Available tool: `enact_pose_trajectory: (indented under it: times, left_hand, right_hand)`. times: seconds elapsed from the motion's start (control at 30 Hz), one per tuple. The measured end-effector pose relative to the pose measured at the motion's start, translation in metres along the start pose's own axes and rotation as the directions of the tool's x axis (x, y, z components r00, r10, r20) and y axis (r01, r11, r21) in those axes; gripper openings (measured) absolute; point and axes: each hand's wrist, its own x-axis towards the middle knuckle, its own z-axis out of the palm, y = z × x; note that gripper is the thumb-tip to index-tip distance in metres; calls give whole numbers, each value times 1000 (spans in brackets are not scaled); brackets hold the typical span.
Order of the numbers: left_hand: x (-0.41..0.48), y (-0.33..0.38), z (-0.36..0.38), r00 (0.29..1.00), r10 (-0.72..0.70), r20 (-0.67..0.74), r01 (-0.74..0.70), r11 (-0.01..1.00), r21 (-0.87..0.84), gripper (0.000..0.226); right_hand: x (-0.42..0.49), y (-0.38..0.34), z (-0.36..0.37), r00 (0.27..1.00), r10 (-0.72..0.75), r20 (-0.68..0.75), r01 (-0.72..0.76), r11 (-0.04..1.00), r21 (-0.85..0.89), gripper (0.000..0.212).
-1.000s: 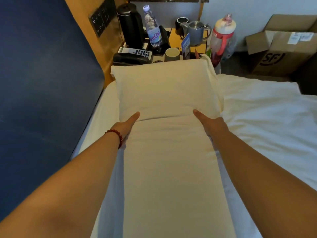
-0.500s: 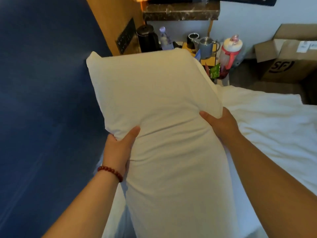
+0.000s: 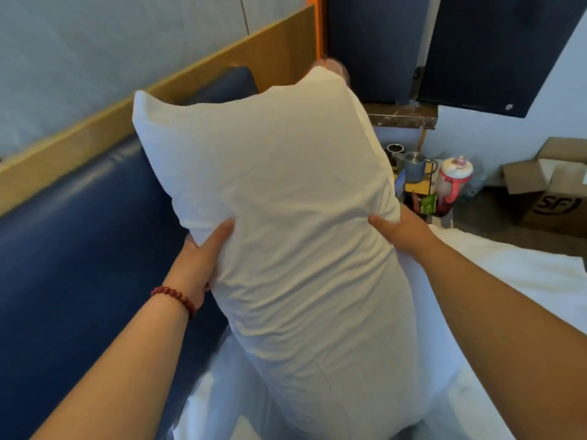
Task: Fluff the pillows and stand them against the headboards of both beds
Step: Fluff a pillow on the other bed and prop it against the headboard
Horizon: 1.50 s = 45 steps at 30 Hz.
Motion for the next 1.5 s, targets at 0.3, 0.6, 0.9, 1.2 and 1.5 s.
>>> enact_pose_trajectory:
  times: [0.3, 0.6, 0.9, 1.2, 1.5]
  left_hand:
    - [-47, -44, -24, 919, 170, -355, -144, 985, 99, 103]
    - [-54, -32, -38, 792, 284, -540, -182, 955, 236, 97]
    - [-55, 4, -32, 592, 804, -42, -313, 278, 908, 88]
    - [44, 84, 18, 992, 126, -17, 8, 76, 997, 95]
    - [45, 40, 2, 999, -19, 43, -34, 331, 943, 94]
  right_hand:
    - [-20, -29, 111, 978, 199, 61, -198, 980, -28, 126]
    - [-87, -56, 191, 907, 228, 354, -419, 580, 698, 99]
    - [-93, -28, 183, 840, 254, 480, -542, 342, 767, 86]
    - [-98, -9, 178, 825, 290, 485, -542, 162, 825, 88]
    - [-113, 25, 191, 751, 276, 600, -606, -71, 792, 99]
